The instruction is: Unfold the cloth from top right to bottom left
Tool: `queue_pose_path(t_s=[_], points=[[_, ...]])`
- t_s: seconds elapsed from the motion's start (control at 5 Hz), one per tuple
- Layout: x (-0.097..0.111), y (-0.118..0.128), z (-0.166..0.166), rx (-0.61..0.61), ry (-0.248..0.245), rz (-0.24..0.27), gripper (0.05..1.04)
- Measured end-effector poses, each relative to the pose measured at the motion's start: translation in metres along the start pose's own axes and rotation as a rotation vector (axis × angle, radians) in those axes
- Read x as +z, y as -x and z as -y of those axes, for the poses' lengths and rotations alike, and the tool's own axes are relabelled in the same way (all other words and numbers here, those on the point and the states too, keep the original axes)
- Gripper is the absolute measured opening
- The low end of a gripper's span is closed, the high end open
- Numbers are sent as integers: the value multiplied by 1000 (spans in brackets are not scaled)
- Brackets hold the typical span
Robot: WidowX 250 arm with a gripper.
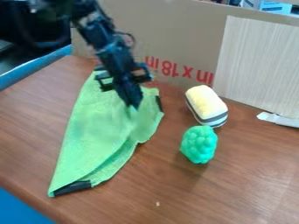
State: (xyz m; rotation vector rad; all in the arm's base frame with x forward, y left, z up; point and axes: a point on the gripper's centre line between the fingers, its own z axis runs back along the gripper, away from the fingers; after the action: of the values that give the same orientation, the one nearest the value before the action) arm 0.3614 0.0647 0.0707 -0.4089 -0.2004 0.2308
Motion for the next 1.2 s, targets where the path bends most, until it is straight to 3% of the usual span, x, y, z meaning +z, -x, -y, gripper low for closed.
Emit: queue_pose_path(t_s=[0.2, 0.4, 0.6, 0.8, 1.2], points=[[16, 1, -9, -3, 84, -3, 54], [24, 5, -22, -4, 99, -8, 54], [46, 7, -45, 24, 129, 18, 54], [58, 8, -72, 61, 111, 50, 54], [56, 16, -140, 180, -3, 42, 54]])
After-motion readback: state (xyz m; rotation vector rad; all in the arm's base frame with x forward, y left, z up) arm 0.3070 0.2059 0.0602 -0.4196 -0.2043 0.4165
